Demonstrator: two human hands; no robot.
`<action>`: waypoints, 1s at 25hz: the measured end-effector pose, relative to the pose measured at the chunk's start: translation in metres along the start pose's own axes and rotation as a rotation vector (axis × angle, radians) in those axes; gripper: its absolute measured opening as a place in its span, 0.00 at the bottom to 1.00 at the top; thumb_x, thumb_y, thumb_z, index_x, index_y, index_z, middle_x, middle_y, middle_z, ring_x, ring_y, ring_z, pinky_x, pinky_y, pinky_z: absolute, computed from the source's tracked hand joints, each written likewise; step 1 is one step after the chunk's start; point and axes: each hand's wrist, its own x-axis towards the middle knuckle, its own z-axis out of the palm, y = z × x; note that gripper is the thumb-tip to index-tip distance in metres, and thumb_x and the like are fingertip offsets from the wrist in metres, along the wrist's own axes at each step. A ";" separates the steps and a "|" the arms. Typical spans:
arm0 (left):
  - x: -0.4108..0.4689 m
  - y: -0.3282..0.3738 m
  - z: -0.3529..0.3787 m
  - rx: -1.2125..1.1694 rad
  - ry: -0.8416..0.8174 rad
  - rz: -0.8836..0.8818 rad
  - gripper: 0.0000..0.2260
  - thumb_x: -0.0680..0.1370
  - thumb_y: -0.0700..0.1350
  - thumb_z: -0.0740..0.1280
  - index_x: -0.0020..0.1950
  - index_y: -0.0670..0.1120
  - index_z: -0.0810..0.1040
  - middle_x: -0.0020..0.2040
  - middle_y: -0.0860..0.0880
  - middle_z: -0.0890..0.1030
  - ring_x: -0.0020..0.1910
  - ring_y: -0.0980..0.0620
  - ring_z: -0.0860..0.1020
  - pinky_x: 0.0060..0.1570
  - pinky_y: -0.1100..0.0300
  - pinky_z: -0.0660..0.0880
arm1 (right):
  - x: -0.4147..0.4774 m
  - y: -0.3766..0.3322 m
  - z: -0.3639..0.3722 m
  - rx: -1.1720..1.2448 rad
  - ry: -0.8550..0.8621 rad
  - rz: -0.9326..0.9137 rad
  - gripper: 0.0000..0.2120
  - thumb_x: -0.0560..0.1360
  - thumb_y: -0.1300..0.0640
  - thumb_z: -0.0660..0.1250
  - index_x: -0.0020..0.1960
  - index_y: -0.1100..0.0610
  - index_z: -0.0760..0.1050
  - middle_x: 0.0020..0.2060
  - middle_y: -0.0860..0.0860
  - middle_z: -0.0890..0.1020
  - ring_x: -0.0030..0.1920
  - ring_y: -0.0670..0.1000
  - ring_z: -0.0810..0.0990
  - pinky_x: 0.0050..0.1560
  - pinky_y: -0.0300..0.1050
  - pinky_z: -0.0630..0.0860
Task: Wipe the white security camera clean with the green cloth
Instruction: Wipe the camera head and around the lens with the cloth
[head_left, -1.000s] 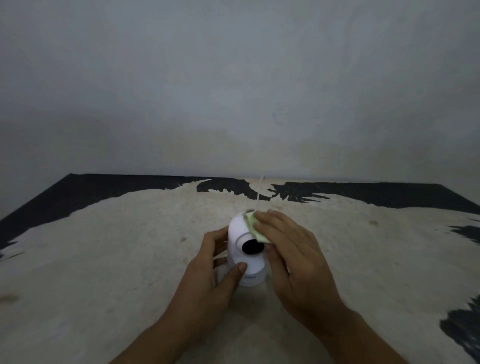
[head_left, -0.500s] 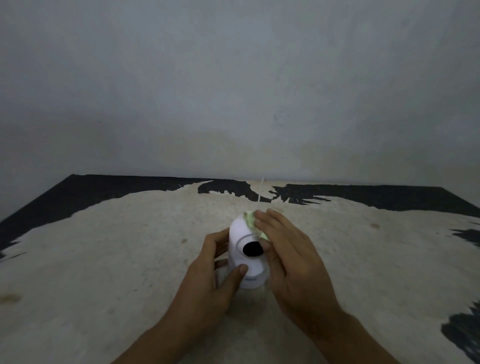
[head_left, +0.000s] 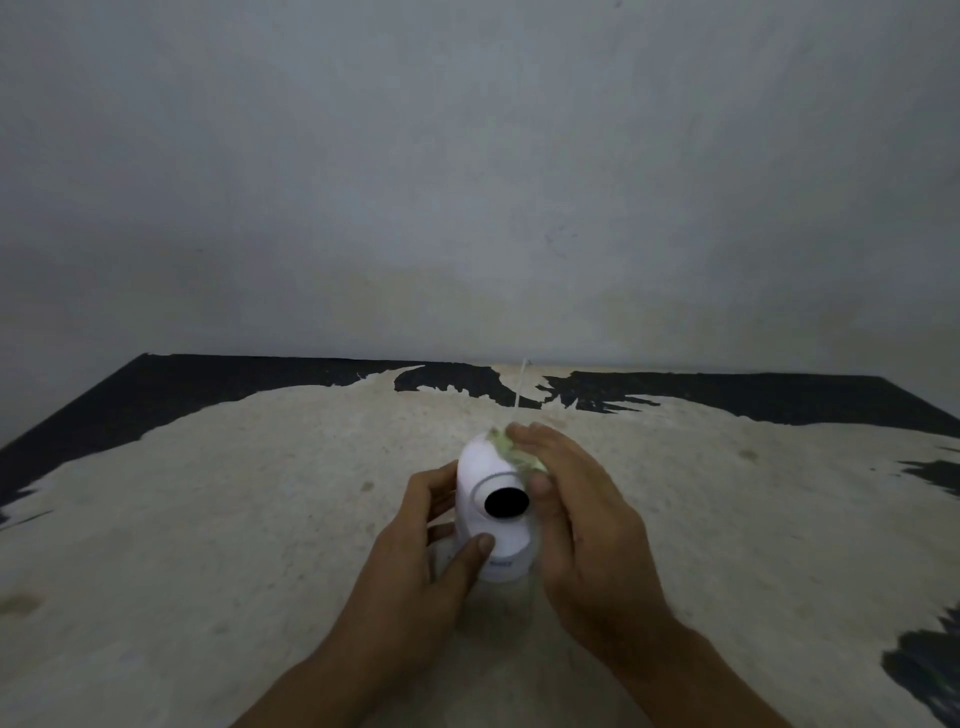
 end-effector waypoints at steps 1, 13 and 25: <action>0.000 0.000 0.000 -0.012 0.004 0.007 0.25 0.69 0.57 0.66 0.64 0.60 0.63 0.60 0.67 0.72 0.58 0.72 0.70 0.52 0.74 0.72 | 0.001 0.002 -0.003 0.098 0.018 0.137 0.20 0.82 0.48 0.51 0.61 0.56 0.76 0.55 0.49 0.83 0.57 0.41 0.78 0.58 0.36 0.74; 0.000 -0.001 0.001 -0.045 0.004 0.017 0.25 0.68 0.57 0.66 0.64 0.60 0.63 0.60 0.68 0.72 0.57 0.74 0.70 0.51 0.76 0.71 | 0.003 0.001 -0.005 0.330 0.017 0.392 0.12 0.81 0.53 0.54 0.48 0.46 0.76 0.38 0.42 0.81 0.38 0.37 0.77 0.37 0.32 0.73; 0.001 -0.005 0.001 -0.040 -0.006 -0.001 0.26 0.69 0.57 0.67 0.65 0.59 0.63 0.62 0.65 0.72 0.59 0.68 0.72 0.57 0.65 0.73 | 0.010 0.005 -0.001 0.530 -0.007 0.469 0.14 0.79 0.50 0.54 0.49 0.48 0.78 0.42 0.44 0.83 0.44 0.45 0.80 0.44 0.36 0.77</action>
